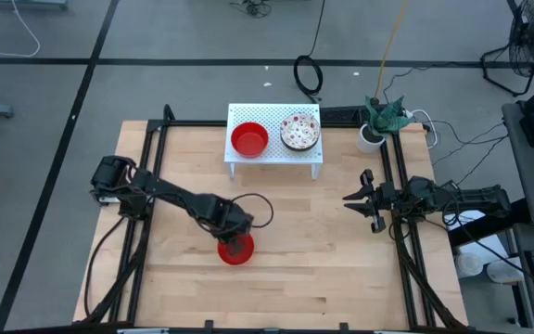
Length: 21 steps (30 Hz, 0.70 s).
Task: Pick & Place Mini bowls
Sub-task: Stack the red bowl on the red bowl on the shelf
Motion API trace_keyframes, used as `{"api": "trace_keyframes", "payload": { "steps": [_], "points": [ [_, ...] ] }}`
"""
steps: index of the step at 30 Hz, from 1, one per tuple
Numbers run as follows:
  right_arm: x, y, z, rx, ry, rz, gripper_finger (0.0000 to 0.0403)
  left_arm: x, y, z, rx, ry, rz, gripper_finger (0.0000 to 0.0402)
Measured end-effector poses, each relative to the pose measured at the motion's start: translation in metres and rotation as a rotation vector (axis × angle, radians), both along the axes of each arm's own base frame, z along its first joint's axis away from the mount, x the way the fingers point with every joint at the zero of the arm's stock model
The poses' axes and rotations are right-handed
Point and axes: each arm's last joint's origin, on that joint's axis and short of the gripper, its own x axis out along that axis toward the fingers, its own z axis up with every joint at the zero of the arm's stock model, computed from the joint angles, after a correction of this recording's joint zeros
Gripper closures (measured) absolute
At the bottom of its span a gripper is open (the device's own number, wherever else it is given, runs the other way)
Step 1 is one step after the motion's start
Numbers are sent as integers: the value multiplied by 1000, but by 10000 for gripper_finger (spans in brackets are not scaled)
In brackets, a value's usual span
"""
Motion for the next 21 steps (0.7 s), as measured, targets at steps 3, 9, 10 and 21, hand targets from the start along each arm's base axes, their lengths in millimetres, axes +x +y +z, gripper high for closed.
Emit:
{"api": "trace_keyframes", "payload": {
  "steps": [3, 9, 10, 21],
  "points": [
    [0, 0, 0, 0, 0, 0, 330, 1, 4, 0, -4, 1, 14, 350],
    [0, 0, 0, 0, 0, 0, 330, 2, 10, 0, -4, 1, 42, 350],
    [0, 0, 0, 0, 0, 0, 330, 2, 11, 0, -4, 1, 45, 351],
    [0, 0, 0, 0, 0, 0, 330, 7, 13, 46, 10, -172, 28, 390]
  ]
}}
